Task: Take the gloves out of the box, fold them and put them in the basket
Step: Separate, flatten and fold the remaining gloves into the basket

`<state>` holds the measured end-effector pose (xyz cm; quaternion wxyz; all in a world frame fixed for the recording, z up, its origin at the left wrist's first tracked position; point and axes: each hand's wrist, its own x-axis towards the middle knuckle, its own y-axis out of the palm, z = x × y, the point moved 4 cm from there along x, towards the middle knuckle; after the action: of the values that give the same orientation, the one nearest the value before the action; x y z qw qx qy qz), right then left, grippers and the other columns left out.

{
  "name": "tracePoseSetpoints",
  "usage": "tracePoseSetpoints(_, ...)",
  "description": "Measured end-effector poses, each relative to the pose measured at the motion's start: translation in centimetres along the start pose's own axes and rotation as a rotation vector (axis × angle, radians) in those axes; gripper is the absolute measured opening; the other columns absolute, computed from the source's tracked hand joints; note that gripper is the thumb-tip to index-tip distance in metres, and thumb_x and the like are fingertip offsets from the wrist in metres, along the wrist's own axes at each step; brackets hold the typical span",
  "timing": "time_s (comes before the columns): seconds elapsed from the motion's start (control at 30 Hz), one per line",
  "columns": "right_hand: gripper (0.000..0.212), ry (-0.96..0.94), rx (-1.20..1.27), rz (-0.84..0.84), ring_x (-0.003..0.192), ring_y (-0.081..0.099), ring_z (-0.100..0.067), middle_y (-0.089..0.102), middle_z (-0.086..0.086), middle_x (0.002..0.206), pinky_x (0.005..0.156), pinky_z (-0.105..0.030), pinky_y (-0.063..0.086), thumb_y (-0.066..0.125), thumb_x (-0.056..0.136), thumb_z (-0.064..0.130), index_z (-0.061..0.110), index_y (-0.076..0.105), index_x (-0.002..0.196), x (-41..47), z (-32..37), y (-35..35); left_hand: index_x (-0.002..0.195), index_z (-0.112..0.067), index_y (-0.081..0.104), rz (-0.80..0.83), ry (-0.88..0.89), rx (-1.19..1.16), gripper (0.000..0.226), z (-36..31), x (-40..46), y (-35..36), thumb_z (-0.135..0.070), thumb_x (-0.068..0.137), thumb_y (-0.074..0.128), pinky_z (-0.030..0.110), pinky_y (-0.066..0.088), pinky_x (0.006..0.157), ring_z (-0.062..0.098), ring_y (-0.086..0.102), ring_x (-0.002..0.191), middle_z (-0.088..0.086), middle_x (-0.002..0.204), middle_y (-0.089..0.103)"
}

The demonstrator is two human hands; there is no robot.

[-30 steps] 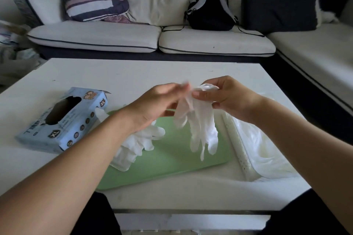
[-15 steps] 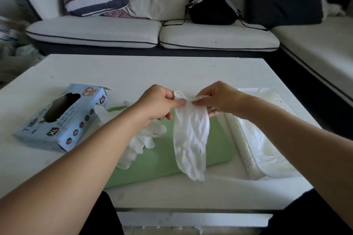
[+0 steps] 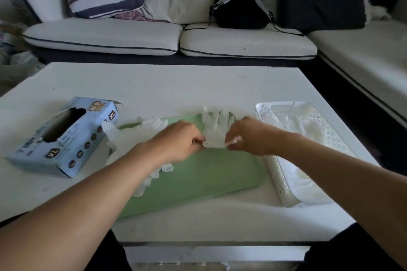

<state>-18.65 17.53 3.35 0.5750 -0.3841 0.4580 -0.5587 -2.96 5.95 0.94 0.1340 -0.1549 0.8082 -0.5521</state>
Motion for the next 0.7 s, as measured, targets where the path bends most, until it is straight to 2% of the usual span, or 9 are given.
tracePoseSetpoints(0.1, 0.015, -0.014, -0.078, 0.165, 0.087, 0.066, -0.015, 0.074, 0.006, 0.1, 0.082, -0.031, 0.052, 0.073, 0.087, 0.024, 0.026, 0.077, 0.101, -0.3, 0.2, 2.6, 0.101, -0.024, 0.077, 0.162, 0.055, 0.06, 0.012, -0.4, -0.4, 3.5, -0.03, 0.094, 0.068, 0.037, 0.057, 0.079, 0.014, 0.07, 0.086, -0.008, 0.097, 0.075)
tracePoseSetpoints(0.23, 0.021, -0.016, -0.144, 0.268, 0.094, 0.066, -0.016, 0.072, 0.007, 0.108, 0.082, -0.03, 0.052, 0.068, 0.09, 0.025, 0.03, 0.076, 0.109, -0.7, 0.6, 3.2, 0.101, -0.024, 0.078, 0.154, 0.137, 0.061, 0.013, -1.8, -0.8, 4.0, -0.028, 0.094, 0.067, 0.036, 0.055, 0.079, 0.017, 0.066, 0.091, -0.011, 0.103, 0.07)
tracePoseSetpoints(0.33, 0.016, -0.042, -0.189, 0.362, 0.08, 0.056, -0.009, 0.07, 0.012, 0.091, 0.071, -0.023, 0.042, 0.07, 0.088, 0.026, 0.026, 0.076, 0.103, -1.1, 1.7, 3.3, 0.098, -0.023, 0.077, 0.192, 0.19, 0.113, 0.014, -3.2, -1.6, 4.2, -0.026, 0.094, 0.064, 0.039, 0.054, 0.079, 0.021, 0.065, 0.092, -0.006, 0.107, 0.065)
tracePoseSetpoints(0.4, 0.02, 0.011, -0.225, 0.453, 0.077, 0.057, -0.009, 0.064, 0.014, 0.08, 0.068, -0.025, 0.044, 0.075, 0.084, 0.043, 0.025, 0.074, 0.092, -1.3, 1.9, 3.2, 0.095, -0.025, 0.074, 0.249, 0.162, 0.137, 0.017, -4.1, -2.1, 4.2, -0.037, 0.094, 0.061, 0.041, 0.055, 0.078, 0.02, 0.063, 0.09, -0.008, 0.105, 0.062)
tracePoseSetpoints(0.47, 0.042, 0.102, -0.192, 0.519, 0.07, 0.058, -0.007, 0.065, 0.012, 0.073, 0.063, -0.026, 0.045, 0.071, 0.079, 0.065, 0.023, 0.072, 0.079, -1.5, 1.8, 3.0, 0.096, -0.03, 0.069, 0.313, 0.094, 0.156, 0.028, -4.6, -2.3, 3.9, -0.055, 0.09, 0.059, 0.038, 0.055, 0.079, 0.017, 0.062, 0.091, -0.013, 0.105, 0.06)
tracePoseSetpoints(0.57, 0.05, 0.114, -0.116, 0.419, 0.066, 0.058, -0.008, 0.067, 0.007, 0.071, 0.06, -0.025, 0.041, 0.061, 0.087, 0.066, 0.018, 0.074, 0.078, -0.6, 1.8, 2.6, 0.092, -0.029, 0.065, 0.351, 0.002, 0.074, 0.041, -4.6, -2.3, 3.0, -0.063, 0.084, 0.045, 0.042, 0.055, 0.079, 0.019, 0.062, 0.088, -0.008, 0.098, 0.063)
tracePoseSetpoints(0.6, 0.045, 0.095, -0.1, 0.323, 0.072, 0.062, -0.012, 0.069, 0.004, 0.078, 0.065, -0.028, 0.046, 0.062, 0.09, 0.06, 0.017, 0.075, 0.083, -0.1, 1.8, 2.3, 0.092, -0.028, 0.065, 0.329, -0.013, 0.041, 0.038, -4.5, -2.1, 2.8, -0.059, 0.085, 0.043, 0.042, 0.055, 0.078, 0.021, 0.063, 0.087, -0.007, 0.097, 0.063)
tracePoseSetpoints(0.67, 0.03, 0.082, -0.096, 0.137, 0.099, 0.064, -0.018, 0.07, 0.001, 0.108, 0.084, -0.032, 0.05, 0.068, 0.091, 0.043, 0.019, 0.072, 0.108, 1.1, 1.4, 1.8, 0.104, -0.026, 0.064, 0.254, -0.046, 0.078, 0.03, -4.3, -1.8, 2.6, -0.046, 0.092, 0.046, 0.039, 0.052, 0.079, 0.023, 0.061, 0.094, -0.005, 0.107, 0.062)
tracePoseSetpoints(0.7, 0.035, 0.098, -0.096, 0.084, 0.111, 0.061, -0.02, 0.066, 0.0, 0.122, 0.091, -0.032, 0.048, 0.069, 0.091, 0.037, 0.02, 0.067, 0.122, 1.6, 1.0, 1.8, 0.114, -0.024, 0.062, 0.212, -0.054, 0.151, 0.03, -4.1, -1.6, 2.7, -0.042, 0.094, 0.049, 0.038, 0.049, 0.08, 0.025, 0.059, 0.102, -0.002, 0.116, 0.06)
